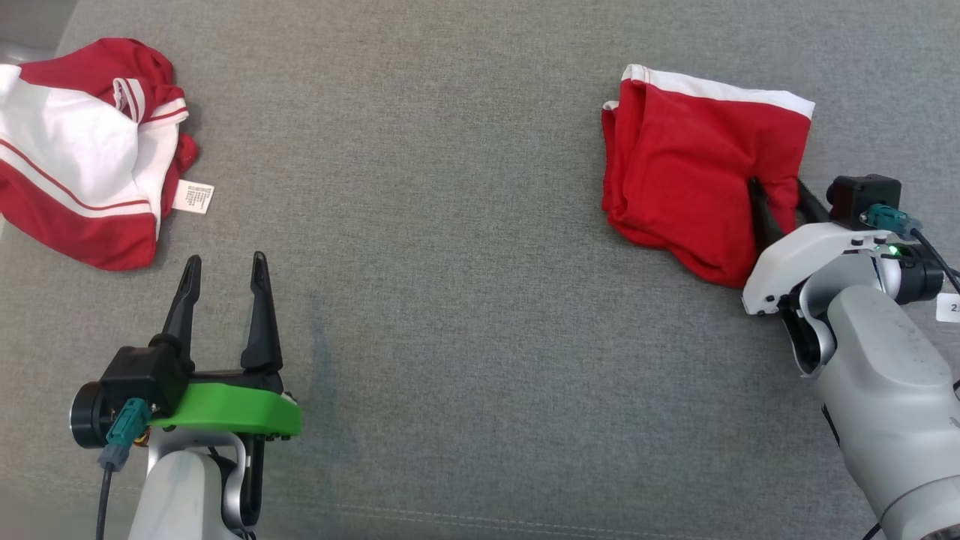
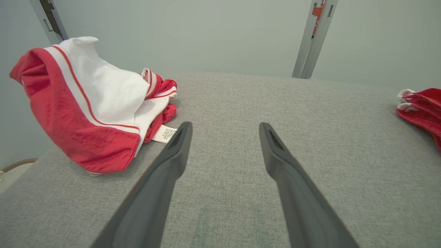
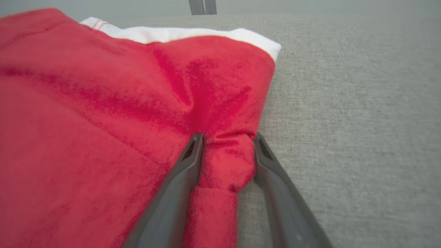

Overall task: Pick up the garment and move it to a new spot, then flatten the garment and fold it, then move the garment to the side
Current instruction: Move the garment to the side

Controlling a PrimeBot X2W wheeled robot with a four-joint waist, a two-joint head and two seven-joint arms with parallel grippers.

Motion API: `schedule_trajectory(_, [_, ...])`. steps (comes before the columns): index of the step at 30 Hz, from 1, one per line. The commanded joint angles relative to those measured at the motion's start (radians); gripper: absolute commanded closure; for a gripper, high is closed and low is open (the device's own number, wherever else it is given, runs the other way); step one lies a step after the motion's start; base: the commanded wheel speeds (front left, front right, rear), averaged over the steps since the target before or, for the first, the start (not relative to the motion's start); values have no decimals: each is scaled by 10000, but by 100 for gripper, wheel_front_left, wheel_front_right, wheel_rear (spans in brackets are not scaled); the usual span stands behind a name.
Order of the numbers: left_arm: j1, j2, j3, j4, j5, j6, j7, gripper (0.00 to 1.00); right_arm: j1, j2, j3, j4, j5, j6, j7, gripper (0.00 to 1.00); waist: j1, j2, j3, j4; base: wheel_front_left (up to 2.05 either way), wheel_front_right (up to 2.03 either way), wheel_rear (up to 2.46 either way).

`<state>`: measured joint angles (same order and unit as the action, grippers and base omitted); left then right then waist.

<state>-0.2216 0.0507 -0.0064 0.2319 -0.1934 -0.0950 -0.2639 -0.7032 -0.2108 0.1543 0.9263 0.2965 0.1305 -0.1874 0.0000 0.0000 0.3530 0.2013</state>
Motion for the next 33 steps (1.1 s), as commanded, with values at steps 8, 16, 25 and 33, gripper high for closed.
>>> schedule_trajectory(8, [-197,9,60,-175,-35,108,-2,0,-743,-600,1148,-9,95,-12,79,100,0,0,308,-548,0,0,0])
schedule_trajectory(16, [-716,11,10,-493,138,-9,-2,0,-2015,-2130,3013,-941,303,-5,958,100,0,0,1484,-1420,0,0,0])
schedule_trajectory(25, [-1373,353,271,-1297,553,-135,-2,0,-3721,-4726,4310,-2355,1146,-5,1854,100,0,0,3119,-2692,0,0,0])
schedule_trajectory(33, [-1487,770,431,-1942,760,-179,-2,0,-4741,-5923,4488,-2569,1650,-5,2228,100,0,0,3664,-3275,0,0,0])
